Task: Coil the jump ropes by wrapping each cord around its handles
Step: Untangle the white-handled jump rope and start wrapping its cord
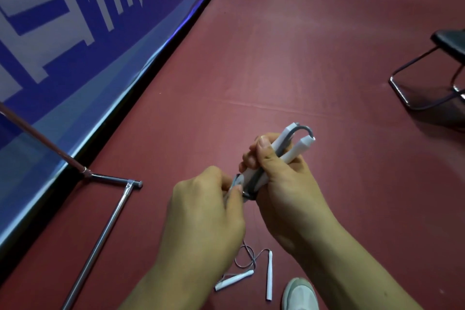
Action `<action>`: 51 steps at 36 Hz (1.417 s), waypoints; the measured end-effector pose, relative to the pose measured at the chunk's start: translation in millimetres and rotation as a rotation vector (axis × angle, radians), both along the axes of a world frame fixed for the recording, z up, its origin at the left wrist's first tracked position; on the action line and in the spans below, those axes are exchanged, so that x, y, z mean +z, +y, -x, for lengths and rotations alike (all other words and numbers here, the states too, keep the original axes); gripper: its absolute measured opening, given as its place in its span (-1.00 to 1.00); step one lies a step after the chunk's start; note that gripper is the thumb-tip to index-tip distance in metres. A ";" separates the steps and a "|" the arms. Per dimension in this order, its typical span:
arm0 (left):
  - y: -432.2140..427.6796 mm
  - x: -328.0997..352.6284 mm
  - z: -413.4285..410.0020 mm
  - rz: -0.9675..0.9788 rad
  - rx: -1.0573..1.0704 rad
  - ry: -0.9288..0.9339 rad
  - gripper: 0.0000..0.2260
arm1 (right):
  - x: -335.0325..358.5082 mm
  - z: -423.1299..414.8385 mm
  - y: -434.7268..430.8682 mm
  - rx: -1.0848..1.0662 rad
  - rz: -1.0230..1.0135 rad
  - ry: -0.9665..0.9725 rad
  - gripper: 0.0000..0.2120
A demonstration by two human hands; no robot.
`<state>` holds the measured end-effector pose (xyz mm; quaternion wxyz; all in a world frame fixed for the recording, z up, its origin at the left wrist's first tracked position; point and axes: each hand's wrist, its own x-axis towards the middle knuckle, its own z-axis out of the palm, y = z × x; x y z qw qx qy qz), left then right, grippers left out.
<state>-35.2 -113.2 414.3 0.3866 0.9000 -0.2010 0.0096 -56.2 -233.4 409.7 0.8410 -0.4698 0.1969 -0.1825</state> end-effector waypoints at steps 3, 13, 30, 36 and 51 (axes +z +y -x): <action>-3.6 -1.8 9.7 0.109 -0.037 0.008 -0.89 | -0.4 -0.3 0.1 -0.040 0.023 -0.033 -0.81; -17.8 -11.2 12.3 0.263 -0.188 -0.240 -0.73 | 14.1 -0.7 -15.5 -0.061 -0.414 -0.069 -0.88; -16.3 -11.2 -10.2 0.135 -0.340 -0.345 -0.63 | 33.2 10.5 -20.5 -0.060 -0.656 -0.023 -0.62; -16.9 -11.7 -12.7 0.155 -0.316 -0.345 -0.67 | 33.2 13.4 -21.9 0.010 -0.604 0.016 -0.62; -5.4 0.2 -15.7 0.373 -0.197 0.030 -0.76 | 48.7 21.6 -21.7 0.224 -0.394 0.127 -0.85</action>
